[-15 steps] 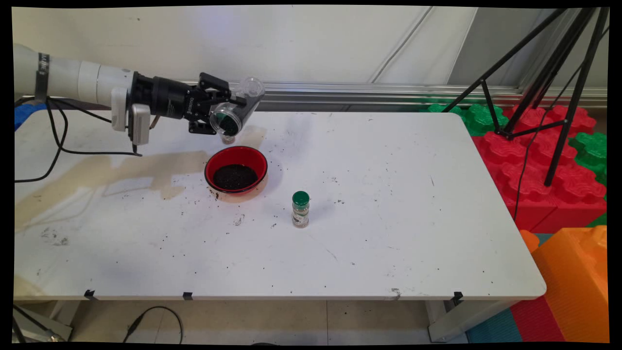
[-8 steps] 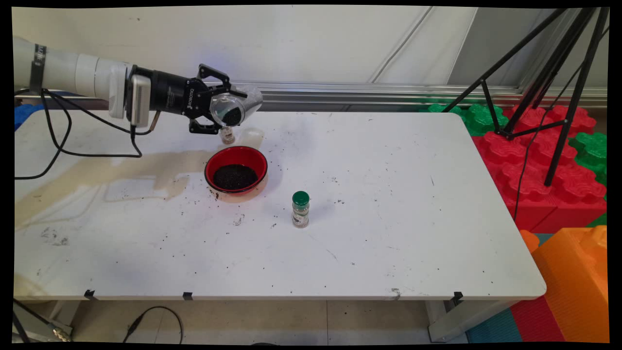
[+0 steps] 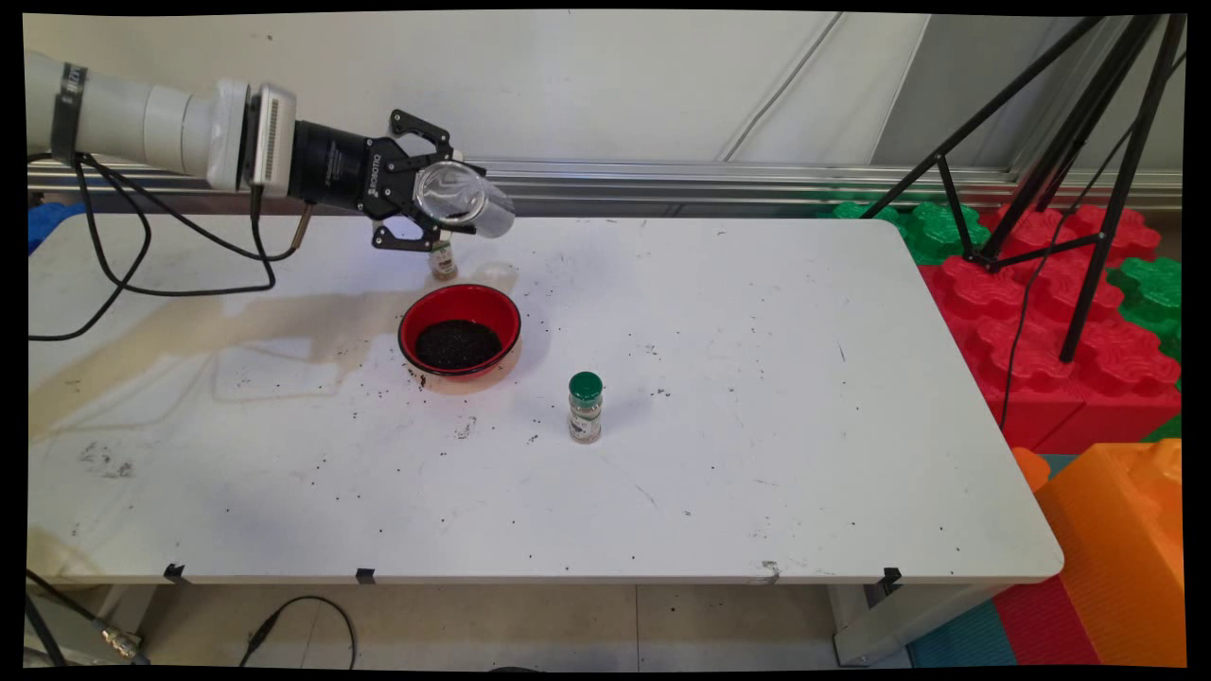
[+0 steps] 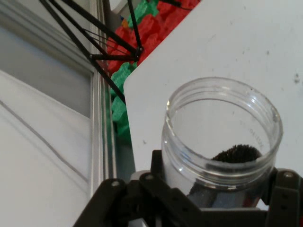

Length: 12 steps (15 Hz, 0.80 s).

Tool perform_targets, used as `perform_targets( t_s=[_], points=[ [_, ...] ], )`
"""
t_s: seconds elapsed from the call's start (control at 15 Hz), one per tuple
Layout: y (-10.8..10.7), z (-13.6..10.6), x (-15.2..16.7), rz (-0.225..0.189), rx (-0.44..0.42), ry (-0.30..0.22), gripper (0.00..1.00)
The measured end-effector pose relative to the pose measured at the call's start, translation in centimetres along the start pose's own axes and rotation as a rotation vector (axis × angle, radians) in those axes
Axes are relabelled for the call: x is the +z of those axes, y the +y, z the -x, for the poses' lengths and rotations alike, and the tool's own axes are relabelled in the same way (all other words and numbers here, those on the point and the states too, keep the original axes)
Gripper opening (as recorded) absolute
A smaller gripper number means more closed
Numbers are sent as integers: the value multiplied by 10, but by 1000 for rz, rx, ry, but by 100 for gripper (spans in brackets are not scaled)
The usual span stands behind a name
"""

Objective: Pour the black seasoning powder in the red bowl

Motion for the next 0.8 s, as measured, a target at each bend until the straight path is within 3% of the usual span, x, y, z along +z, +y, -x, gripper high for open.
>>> perform_targets(
  t_s=[0.8],
  points=[
    [-32, -20, 21, 16, -540, 46, 0]
  ],
)
